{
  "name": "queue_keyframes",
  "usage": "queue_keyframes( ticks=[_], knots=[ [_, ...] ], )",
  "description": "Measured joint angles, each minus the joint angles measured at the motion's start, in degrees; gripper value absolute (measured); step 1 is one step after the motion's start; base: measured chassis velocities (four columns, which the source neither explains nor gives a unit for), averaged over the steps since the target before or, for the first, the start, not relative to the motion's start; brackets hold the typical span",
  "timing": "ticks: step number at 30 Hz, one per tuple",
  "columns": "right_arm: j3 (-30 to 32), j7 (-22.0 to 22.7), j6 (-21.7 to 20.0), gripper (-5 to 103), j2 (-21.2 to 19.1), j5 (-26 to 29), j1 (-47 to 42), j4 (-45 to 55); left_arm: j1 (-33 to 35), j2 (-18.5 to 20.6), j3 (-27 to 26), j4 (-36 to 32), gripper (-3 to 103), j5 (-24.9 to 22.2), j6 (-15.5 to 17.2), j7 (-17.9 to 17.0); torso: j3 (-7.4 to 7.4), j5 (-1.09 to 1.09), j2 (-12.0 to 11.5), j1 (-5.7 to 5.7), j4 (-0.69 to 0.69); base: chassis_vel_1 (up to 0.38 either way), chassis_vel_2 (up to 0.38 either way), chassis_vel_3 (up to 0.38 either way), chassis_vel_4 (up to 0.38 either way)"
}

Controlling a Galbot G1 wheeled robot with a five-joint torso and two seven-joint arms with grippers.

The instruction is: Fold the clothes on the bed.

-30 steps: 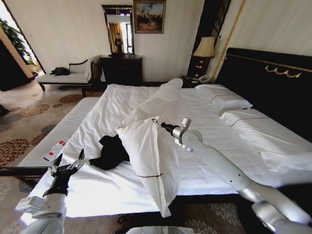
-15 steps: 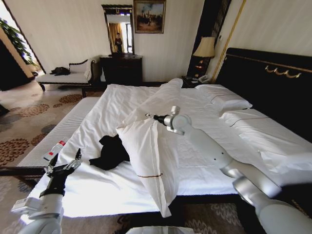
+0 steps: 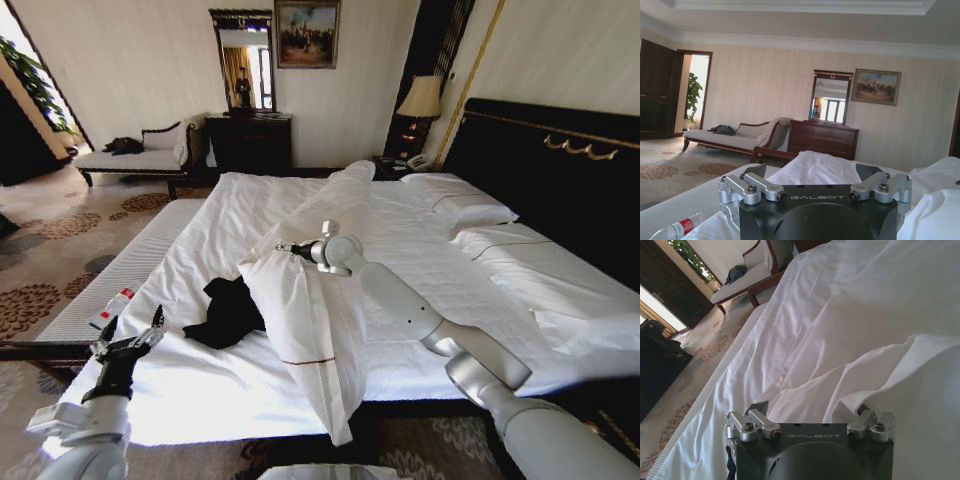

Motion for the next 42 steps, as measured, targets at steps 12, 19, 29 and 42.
queue_keyframes(
  ticks=[12, 19, 29, 42],
  knots=[
    [-0.6, -0.7, -0.1, 44, 0.3, -1.9, -0.5, -0.4, -0.6, 0.5, -0.2, 1.2, 100, -0.5, -0.7, -0.1, 0.0, 0.01, 0.0, 0.0, 0.0, 0.0, 0.0, 0.0, 0.0],
    [-1.4, -1.3, 0.0, 18, 0.7, -3.5, -0.6, -0.6, -0.6, 0.6, -0.6, 1.3, 100, -0.8, -0.9, -0.1, 0.0, 0.01, 0.0, 0.0, 0.0, 0.0, 0.0, 0.0, 0.0],
    [-0.9, -2.5, 1.4, 1, 0.2, -3.7, -1.1, 0.8, -0.3, 0.3, -0.7, 1.0, 100, -0.8, -1.0, -0.2, 0.0, 0.01, 0.0, 0.0, 0.0, 0.0, 0.0, 0.0, 0.0],
    [8.0, -2.8, 6.6, 1, -5.2, -3.3, -11.0, 14.6, -0.5, 0.3, -0.4, 0.6, 100, -0.8, -0.9, -0.2, 0.0, 0.03, 0.0, 0.0, 0.0, 0.0, 0.0, 0.0, 0.0]
  ],
)
